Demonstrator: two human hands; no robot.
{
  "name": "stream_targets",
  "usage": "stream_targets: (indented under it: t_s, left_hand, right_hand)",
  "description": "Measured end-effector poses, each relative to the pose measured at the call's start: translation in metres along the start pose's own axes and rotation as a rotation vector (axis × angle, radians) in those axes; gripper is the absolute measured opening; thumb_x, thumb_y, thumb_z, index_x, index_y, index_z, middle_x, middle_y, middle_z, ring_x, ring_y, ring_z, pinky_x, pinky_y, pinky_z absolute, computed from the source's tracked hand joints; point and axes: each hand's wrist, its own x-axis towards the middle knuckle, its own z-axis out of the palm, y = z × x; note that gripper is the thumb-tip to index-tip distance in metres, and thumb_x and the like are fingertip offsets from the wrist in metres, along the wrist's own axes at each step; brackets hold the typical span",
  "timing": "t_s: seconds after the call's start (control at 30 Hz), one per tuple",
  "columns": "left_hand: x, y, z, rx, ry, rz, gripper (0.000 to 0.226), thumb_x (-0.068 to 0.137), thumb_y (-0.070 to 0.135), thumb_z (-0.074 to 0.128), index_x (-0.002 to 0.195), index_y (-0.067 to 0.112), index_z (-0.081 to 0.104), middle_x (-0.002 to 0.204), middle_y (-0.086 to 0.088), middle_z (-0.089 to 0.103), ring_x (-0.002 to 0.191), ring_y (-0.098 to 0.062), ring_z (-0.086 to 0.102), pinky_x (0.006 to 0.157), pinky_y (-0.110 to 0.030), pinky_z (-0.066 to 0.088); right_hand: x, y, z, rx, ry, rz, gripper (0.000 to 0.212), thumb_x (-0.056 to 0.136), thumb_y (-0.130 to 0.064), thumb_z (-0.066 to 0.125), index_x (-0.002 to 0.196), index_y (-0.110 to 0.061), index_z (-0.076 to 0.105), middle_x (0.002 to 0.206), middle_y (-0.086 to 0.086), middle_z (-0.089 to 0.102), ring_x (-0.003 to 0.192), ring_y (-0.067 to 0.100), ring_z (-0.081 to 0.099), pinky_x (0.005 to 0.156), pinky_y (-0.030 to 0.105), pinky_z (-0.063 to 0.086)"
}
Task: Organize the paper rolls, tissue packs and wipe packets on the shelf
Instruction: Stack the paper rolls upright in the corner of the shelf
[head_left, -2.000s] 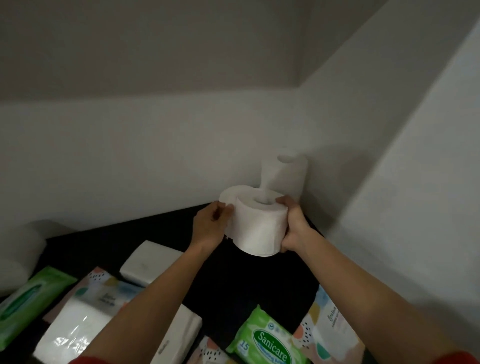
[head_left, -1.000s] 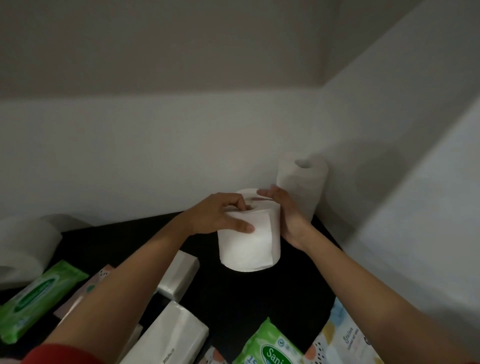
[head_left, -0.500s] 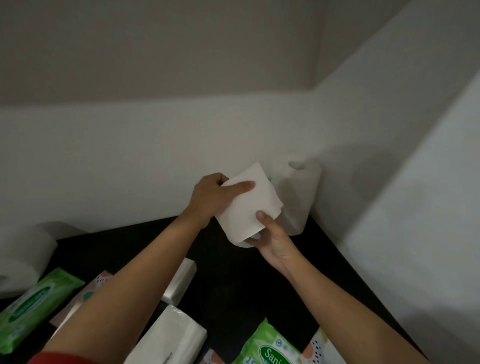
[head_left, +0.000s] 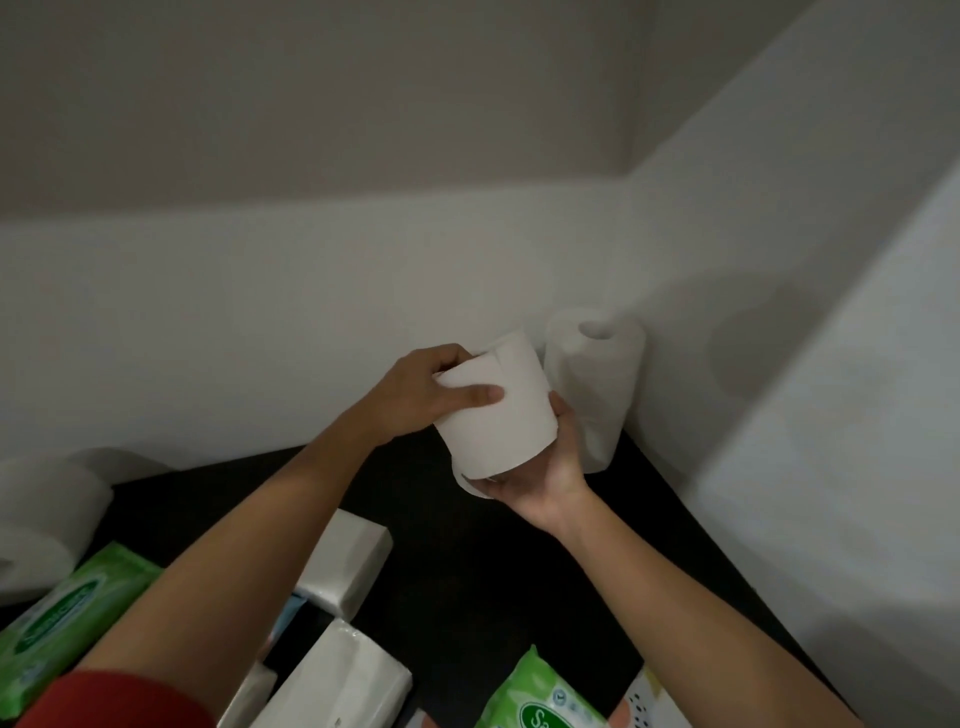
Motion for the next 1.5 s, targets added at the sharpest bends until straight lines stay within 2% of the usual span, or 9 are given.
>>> stream_targets:
  t_s: [0.13, 0.27, 0.4, 0.53, 0.63, 0.73, 0.87, 1.33, 1.5]
  left_hand:
    - [0.019, 0.001, 0.003, 0.106, 0.114, 0.024, 0.028, 0.072, 0.041, 0.078, 0.083, 0.02, 0.063, 0.09, 0.014, 0.063, 0.084, -0.006, 0.059, 0.067, -0.02, 0.045]
    - [0.04, 0.003, 0.007, 0.234, 0.231, 0.073, 0.035, 0.07, 0.045, 0.079, 0.085, 0.019, 0.062, 0.112, 0.011, 0.063, 0.09, -0.003, 0.057, 0.068, -0.014, 0.04]
    - [0.06, 0.001, 0.014, 0.331, 0.3, 0.09, 0.064, 0.067, 0.05, 0.079, 0.113, 0.008, 0.065, 0.128, 0.003, 0.061, 0.1, -0.009, 0.06, 0.078, -0.015, 0.04]
    - [0.068, -0.003, 0.022, 0.423, 0.329, 0.148, 0.07, 0.064, 0.05, 0.081, 0.118, 0.007, 0.065, 0.106, -0.005, 0.07, 0.086, -0.01, 0.061, 0.072, -0.015, 0.039]
    - [0.074, -0.007, 0.023, 0.469, 0.341, 0.157, 0.073, 0.064, 0.052, 0.081, 0.12, 0.008, 0.064, 0.101, -0.008, 0.07, 0.096, -0.019, 0.062, 0.079, -0.022, 0.046]
    - [0.079, -0.012, 0.025, 0.492, 0.314, 0.127, 0.077, 0.064, 0.056, 0.078, 0.123, 0.009, 0.062, 0.11, -0.007, 0.068, 0.109, -0.023, 0.058, 0.092, -0.033, 0.048]
    - [0.077, -0.02, 0.034, 0.501, 0.295, 0.127, 0.079, 0.063, 0.06, 0.076, 0.123, 0.011, 0.061, 0.107, -0.006, 0.068, 0.111, -0.026, 0.056, 0.09, -0.04, 0.05]
    - [0.07, -0.027, 0.046, 0.494, 0.31, 0.187, 0.061, 0.063, 0.056, 0.078, 0.106, 0.014, 0.067, 0.1, 0.001, 0.068, 0.11, -0.024, 0.054, 0.09, -0.04, 0.048]
    - [0.069, -0.027, 0.044, 0.433, 0.292, 0.249, 0.072, 0.056, 0.071, 0.064, 0.102, 0.015, 0.068, 0.1, 0.002, 0.068, 0.102, -0.019, 0.058, 0.087, -0.037, 0.05]
  right_hand:
    - [0.0, -0.013, -0.003, -0.296, 0.256, -0.091, 0.056, 0.09, -0.059, 0.045, 0.122, -0.014, 0.053, 0.109, 0.016, 0.064, 0.099, 0.031, 0.063, 0.086, 0.044, 0.054]
    - [0.007, -0.024, -0.009, -0.476, 0.534, -0.387, 0.046, 0.088, -0.045, 0.058, 0.121, -0.014, 0.047, 0.113, 0.009, 0.06, 0.098, 0.024, 0.062, 0.083, 0.039, 0.055]
    - [0.008, -0.026, -0.008, -0.766, 0.452, -0.566, 0.05, 0.089, -0.031, 0.062, 0.133, -0.019, 0.04, 0.132, -0.002, 0.048, 0.115, 0.014, 0.052, 0.1, 0.037, 0.046]
    - [0.017, -0.021, -0.007, -0.991, 0.318, -0.593, 0.053, 0.088, -0.025, 0.063, 0.136, -0.017, 0.042, 0.134, -0.003, 0.049, 0.124, 0.013, 0.047, 0.107, 0.037, 0.041]
    - [0.025, -0.016, -0.006, -1.07, 0.28, -0.567, 0.062, 0.089, -0.026, 0.063, 0.143, -0.017, 0.036, 0.143, -0.001, 0.044, 0.133, 0.013, 0.041, 0.111, 0.038, 0.036]
    - [0.029, -0.016, -0.005, -1.071, 0.283, -0.582, 0.064, 0.089, -0.024, 0.063, 0.145, -0.016, 0.033, 0.145, 0.001, 0.041, 0.135, 0.015, 0.039, 0.112, 0.04, 0.035]
    - [0.029, -0.014, -0.011, -1.044, 0.278, -0.551, 0.068, 0.089, -0.019, 0.064, 0.147, -0.015, 0.029, 0.147, 0.0, 0.038, 0.136, 0.015, 0.036, 0.113, 0.038, 0.034]
    - [0.028, -0.009, -0.023, -1.035, 0.273, -0.568, 0.071, 0.083, -0.016, 0.07, 0.143, -0.014, 0.031, 0.14, -0.001, 0.043, 0.13, 0.013, 0.042, 0.11, 0.032, 0.036]
    - [0.03, -0.012, -0.022, -1.02, 0.274, -0.577, 0.07, 0.082, -0.016, 0.071, 0.141, -0.015, 0.033, 0.135, -0.004, 0.044, 0.127, 0.013, 0.043, 0.109, 0.032, 0.038]
